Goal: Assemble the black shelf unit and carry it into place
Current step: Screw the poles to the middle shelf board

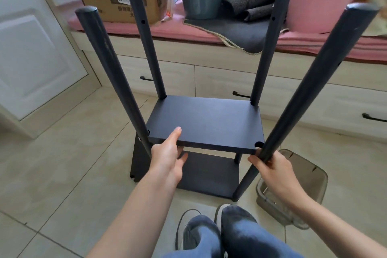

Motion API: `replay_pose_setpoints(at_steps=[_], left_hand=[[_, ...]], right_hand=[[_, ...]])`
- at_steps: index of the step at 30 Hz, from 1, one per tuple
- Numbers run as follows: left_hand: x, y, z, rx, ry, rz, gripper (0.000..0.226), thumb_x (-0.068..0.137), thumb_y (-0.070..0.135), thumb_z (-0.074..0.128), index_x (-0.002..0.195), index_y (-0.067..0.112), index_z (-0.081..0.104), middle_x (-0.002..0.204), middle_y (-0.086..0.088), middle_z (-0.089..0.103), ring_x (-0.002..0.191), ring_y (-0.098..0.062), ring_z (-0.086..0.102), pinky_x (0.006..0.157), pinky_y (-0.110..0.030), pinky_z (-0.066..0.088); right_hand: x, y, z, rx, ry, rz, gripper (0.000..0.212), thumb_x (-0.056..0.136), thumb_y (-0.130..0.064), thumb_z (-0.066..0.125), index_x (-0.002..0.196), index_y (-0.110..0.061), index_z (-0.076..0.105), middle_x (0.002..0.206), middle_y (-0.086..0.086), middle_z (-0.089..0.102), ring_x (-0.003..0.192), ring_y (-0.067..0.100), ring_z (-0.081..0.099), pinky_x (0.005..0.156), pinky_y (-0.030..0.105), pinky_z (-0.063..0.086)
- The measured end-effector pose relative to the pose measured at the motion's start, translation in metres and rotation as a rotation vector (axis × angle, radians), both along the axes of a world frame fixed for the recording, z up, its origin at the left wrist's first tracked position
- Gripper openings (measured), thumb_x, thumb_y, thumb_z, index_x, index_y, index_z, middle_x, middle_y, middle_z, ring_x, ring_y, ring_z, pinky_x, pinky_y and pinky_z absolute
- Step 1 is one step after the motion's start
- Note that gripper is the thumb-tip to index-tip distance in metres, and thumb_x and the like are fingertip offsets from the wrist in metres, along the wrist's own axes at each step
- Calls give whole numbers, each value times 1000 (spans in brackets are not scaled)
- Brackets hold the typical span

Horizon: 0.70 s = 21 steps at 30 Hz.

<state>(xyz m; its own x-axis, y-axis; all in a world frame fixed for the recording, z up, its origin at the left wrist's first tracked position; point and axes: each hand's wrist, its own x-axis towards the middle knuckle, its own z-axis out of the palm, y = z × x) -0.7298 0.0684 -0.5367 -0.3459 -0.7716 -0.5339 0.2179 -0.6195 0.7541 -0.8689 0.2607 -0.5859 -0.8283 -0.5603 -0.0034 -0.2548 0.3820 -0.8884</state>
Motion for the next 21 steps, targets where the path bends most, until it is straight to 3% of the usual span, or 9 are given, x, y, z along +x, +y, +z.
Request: replay_pose_setpoints(at_steps=[5,9,13,17,21], left_hand=[[-2,-1,-8,19,98,35,35,97,-4,58,132,-3,52,124,-23,65,108,-38,67,83,-47,57],[4,4,-15,-42,142,18,34,99,1,59,132,3,50,123,-19,67,102,-33,71,63,-39,62],[7,8,-19,-127,145,-10,36,101,6,57,135,5,47,128,-17,65,108,-36,70,66,-40,62],[8,9,-22,-157,148,-15,37,101,7,57,135,7,44,127,-15,65,99,-33,74,66,-41,62],[7,7,-24,-144,165,-30,40,101,7,57,137,6,42,130,-18,64,98,-37,73,67,-42,62]], right_hand=[[4,1,-3,-33,-9,-9,11,93,-22,66,97,-31,62,90,-17,66,88,-13,57,68,7,40],[6,3,-4,-55,-13,-8,19,93,-21,67,92,-38,59,87,-15,67,83,-12,59,65,5,44],[6,3,-3,-58,-24,-10,17,93,-22,67,93,-37,61,87,-12,70,86,-1,64,70,11,46],[9,5,0,-44,-24,-6,14,95,-21,63,90,-35,61,88,-7,71,89,11,66,75,26,51],[6,5,2,-9,-13,4,11,94,-24,65,91,-34,62,86,-6,70,86,14,66,73,27,52]])
